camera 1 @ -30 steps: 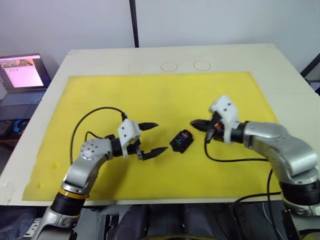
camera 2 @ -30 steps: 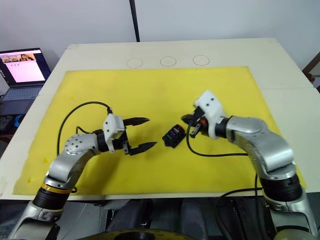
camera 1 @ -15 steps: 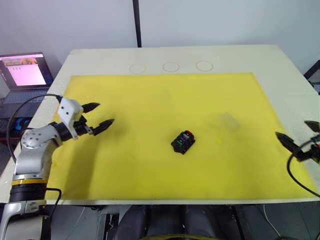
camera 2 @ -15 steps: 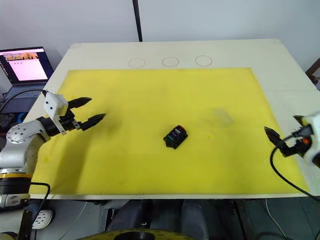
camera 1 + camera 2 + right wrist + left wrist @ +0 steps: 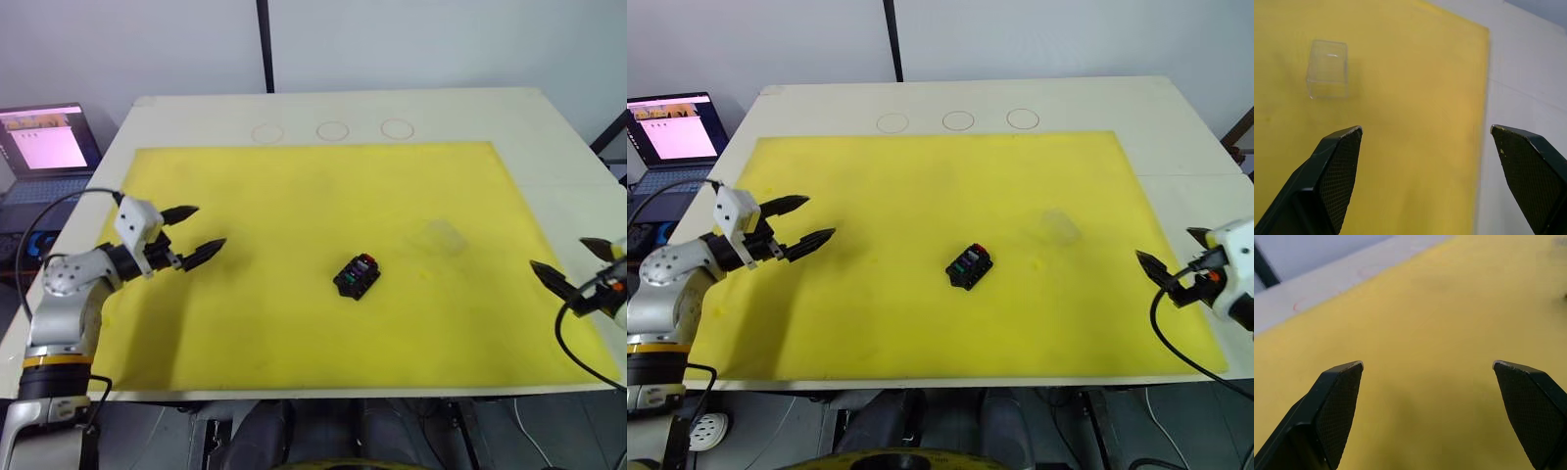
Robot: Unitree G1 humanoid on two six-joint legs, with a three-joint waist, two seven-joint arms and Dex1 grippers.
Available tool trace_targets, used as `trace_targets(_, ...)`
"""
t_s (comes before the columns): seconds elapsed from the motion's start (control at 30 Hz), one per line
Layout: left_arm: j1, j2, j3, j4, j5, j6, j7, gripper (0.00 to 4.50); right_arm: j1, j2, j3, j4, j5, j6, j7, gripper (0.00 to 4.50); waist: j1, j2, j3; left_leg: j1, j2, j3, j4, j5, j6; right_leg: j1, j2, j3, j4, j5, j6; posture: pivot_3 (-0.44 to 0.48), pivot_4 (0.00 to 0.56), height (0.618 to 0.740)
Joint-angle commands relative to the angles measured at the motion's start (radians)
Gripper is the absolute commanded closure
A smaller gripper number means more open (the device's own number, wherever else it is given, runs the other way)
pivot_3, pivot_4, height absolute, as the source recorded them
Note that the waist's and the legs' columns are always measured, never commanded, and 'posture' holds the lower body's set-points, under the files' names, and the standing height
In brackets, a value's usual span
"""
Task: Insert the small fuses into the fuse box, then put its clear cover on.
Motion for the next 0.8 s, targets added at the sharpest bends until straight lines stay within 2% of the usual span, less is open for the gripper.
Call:
trace_targets(0.03, -0.093, 0.010, -0.037, -0.131, -0.076, 0.072, -0.062, 0.00, -0.083, -0.043, 0.073, -0.046, 0.028, 0.056, -0.011, 0.02, -0.001, 0.000, 0.000, 0.000, 0.000, 0.000, 0.000, 0.000, 0.000, 0.000, 0.000, 0.000, 0.000, 0.000, 0.000, 0.000, 0.150, 0.740)
trace_targets(0.17, -0.183, -0.016, -0.134, -0.279, -0.155, 0.186, -0.126, 0.00, -0.204, -0.041, 0.228, -0.045, 0.035, 0.134, -0.028, 0.02, -0.004, 0.000, 0.000, 0.000, 0.000, 0.000, 0.000, 0.000, 0.000, 0.000, 0.000, 0.000, 0.000, 0.000, 0.000, 0.000, 0.150, 0.740)
trace_targets(0.33, -0.213, -0.043, -0.183, -0.375, -0.199, 0.251, -0.133, 0.00, -0.309, -0.020, 0.377, 0.033, -0.036, 0.115, -0.066, 0.02, -0.010, 0.000, 0.000, 0.000, 0.000, 0.000, -0.001, 0.000, 0.000, -0.002, 0.000, 0.000, 0.001, 0.000, 0.000, 0.000, 0.150, 0.740)
trace_targets(0.47, -0.182, -0.055, -0.195, -0.419, -0.191, 0.253, -0.117, 0.00, -0.387, 0.028, 0.431, 0.106, -0.043, 0.132, -0.106, 0.02, -0.010, 0.000, 0.000, 0.000, 0.000, 0.000, -0.001, 0.000, 0.000, -0.001, 0.001, 0.000, 0.001, 0.000, 0.000, 0.000, 0.150, 0.740)
trace_targets(0.8, -0.142, -0.073, -0.185, -0.476, -0.199, 0.261, -0.068, 0.00, -0.456, 0.099, 0.502, 0.227, -0.076, 0.125, -0.147, 0.02, -0.003, 0.000, 0.000, 0.000, 0.000, 0.000, 0.000, 0.001, -0.001, -0.001, 0.001, 0.000, 0.001, 0.001, -0.001, 0.000, 0.150, 0.740)
